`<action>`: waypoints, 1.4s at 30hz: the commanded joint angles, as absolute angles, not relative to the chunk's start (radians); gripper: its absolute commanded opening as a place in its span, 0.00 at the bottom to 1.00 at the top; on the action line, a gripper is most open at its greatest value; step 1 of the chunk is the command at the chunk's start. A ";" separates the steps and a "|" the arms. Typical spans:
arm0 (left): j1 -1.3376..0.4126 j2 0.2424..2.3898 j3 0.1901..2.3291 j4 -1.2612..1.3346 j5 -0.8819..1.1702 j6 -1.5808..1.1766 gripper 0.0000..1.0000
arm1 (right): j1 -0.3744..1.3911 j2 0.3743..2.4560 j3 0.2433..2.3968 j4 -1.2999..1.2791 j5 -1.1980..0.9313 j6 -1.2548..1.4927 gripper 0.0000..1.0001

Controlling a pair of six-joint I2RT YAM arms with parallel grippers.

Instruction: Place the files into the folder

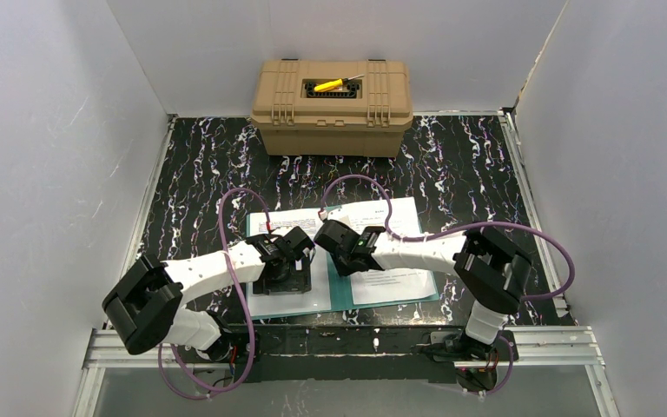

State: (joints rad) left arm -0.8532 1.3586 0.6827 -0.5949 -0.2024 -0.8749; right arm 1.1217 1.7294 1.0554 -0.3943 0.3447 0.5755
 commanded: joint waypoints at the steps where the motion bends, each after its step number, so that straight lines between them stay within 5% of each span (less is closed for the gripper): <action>1: -0.855 1.417 0.602 -0.531 -0.173 -0.910 0.92 | 1.141 1.749 1.014 -0.394 0.289 0.622 0.01; 12: -0.856 1.378 0.593 -0.500 -0.132 -0.894 0.92 | 1.141 1.657 1.132 -0.497 0.438 0.617 0.03; 20: -0.855 1.344 0.617 -0.519 -0.124 -0.877 0.92 | 1.140 1.645 1.157 -0.510 0.531 0.625 0.32; 25: -0.854 1.273 0.652 -0.577 -0.141 -0.874 0.93 | 1.138 1.678 1.171 -0.499 0.566 0.653 0.36; 42: -0.854 0.989 0.722 -0.772 -0.252 -0.851 0.96 | 1.112 1.822 1.223 -0.446 0.564 0.702 0.35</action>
State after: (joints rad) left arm -0.8532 1.0313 0.6899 -0.6983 -0.2043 -0.8600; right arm 1.1236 1.7988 1.1721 -0.4747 0.5465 0.6708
